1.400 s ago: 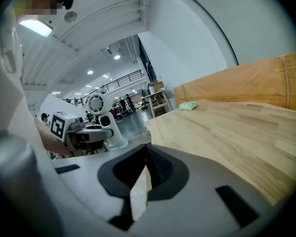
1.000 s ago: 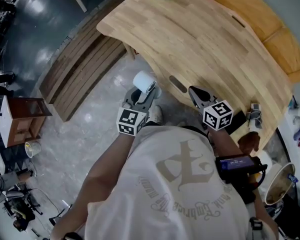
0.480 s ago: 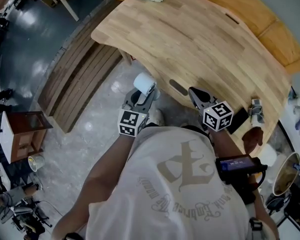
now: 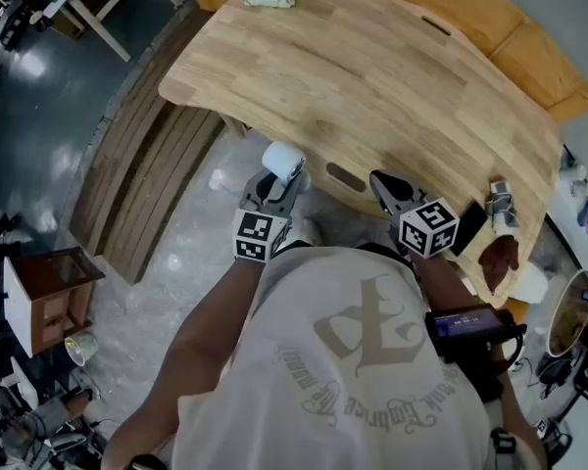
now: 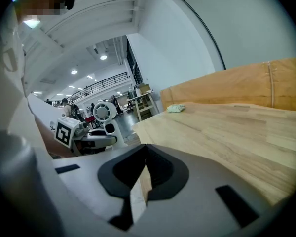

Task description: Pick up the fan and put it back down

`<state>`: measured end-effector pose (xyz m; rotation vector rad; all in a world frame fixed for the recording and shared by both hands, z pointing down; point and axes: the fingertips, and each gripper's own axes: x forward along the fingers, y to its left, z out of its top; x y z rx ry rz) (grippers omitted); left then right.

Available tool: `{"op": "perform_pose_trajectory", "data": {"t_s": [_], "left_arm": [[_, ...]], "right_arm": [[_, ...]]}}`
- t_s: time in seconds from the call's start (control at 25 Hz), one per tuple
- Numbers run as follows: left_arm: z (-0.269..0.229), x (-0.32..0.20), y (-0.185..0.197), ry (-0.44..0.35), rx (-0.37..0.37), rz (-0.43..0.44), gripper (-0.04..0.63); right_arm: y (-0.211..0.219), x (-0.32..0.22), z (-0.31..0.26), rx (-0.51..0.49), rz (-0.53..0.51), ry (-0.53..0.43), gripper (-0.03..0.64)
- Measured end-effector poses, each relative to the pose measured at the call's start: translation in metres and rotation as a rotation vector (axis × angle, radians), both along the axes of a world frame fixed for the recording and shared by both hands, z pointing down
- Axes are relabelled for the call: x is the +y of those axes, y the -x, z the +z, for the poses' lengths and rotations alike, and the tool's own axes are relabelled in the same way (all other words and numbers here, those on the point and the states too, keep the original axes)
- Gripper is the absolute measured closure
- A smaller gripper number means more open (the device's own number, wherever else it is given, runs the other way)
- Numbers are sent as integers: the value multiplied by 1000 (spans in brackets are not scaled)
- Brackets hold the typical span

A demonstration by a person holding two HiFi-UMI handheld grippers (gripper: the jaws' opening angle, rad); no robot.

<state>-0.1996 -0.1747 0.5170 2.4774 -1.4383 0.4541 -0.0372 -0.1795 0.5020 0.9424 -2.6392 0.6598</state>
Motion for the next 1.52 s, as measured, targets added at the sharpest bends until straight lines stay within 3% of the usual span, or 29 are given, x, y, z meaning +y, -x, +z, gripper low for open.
{"op": "perform_pose_trajectory", "data": {"t_s": [0.48,0.84,1.2,1.52], "left_arm": [[41,-50,-11,42,-35,127,448],[77,-90,-19,76,-54,175,448],[106,-138,-18,75,-64,228,448],[105,-149,-23,65,-96,270,448]], "right_arm": [[-20,-7,9,54,121,29,603],[-42,-16,16,96,227,37,603],[-42,-25,34,119,332,44,603],[-51,-19,32,123,385,62,603]]}}
